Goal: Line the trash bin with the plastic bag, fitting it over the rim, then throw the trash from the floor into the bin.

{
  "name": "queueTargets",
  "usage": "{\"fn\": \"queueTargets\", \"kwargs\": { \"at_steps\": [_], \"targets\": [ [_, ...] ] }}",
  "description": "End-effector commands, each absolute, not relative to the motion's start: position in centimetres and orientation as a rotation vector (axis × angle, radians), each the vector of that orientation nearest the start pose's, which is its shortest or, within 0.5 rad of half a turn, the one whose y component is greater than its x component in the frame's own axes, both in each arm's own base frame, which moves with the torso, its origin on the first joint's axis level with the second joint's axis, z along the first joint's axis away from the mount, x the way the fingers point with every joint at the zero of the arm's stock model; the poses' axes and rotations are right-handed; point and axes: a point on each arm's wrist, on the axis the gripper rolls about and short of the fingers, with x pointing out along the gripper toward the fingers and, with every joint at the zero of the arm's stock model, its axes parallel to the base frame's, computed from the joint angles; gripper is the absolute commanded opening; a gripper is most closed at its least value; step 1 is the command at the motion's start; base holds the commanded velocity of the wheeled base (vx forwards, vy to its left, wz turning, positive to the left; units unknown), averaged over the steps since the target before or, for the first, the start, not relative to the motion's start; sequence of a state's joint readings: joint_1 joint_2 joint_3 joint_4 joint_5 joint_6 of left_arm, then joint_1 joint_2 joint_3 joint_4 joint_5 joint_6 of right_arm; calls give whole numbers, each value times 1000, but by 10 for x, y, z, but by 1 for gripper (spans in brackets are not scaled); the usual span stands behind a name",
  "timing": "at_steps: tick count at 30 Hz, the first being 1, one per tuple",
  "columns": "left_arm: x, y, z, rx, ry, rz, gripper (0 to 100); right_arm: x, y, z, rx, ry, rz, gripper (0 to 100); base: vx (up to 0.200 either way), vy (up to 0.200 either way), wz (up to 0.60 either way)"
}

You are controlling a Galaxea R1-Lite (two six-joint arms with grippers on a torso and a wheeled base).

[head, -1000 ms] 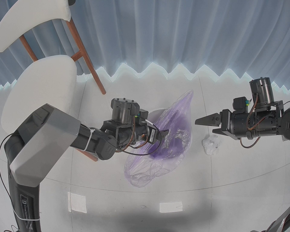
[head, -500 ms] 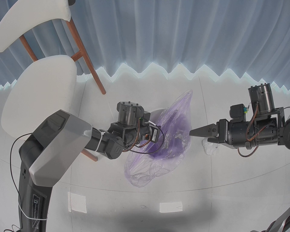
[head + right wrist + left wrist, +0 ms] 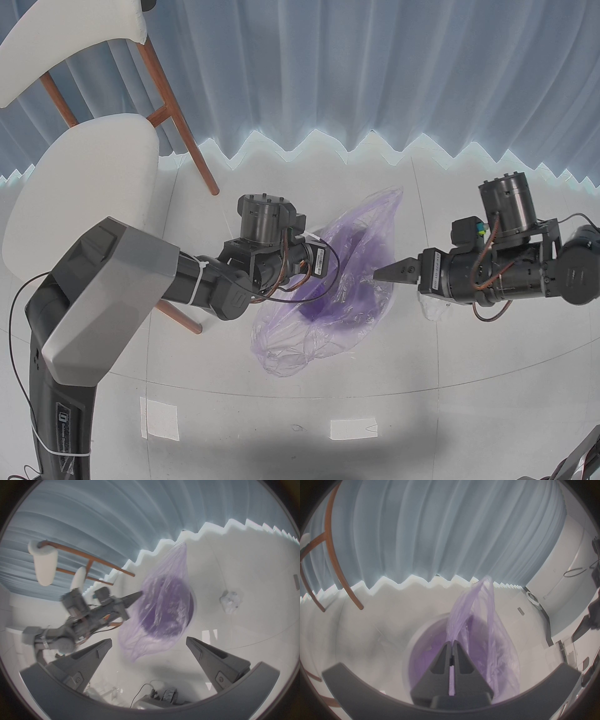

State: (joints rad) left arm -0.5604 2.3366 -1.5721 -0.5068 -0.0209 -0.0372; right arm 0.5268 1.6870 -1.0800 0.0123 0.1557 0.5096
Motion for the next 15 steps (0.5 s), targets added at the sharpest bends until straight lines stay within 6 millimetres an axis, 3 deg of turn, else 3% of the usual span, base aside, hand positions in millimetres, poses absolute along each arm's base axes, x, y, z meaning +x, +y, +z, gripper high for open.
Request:
{"fn": "queueTargets", "kwargs": {
  "at_steps": [1, 4, 15],
  "targets": [
    [397, -257, 165, -30, 190, -557, 0, 300, 189, 173, 298, 807, 357, 100, 0, 0, 0],
    [393, -255, 174, -38, 174, -558, 0, 314, 198, 165, 265, 813, 293, 100, 0, 0, 0],
    [384, -265, 176, -58, 177, -567, 0, 362, 225, 152, 233, 830, 183, 100, 0, 0, 0]
  ]
}}
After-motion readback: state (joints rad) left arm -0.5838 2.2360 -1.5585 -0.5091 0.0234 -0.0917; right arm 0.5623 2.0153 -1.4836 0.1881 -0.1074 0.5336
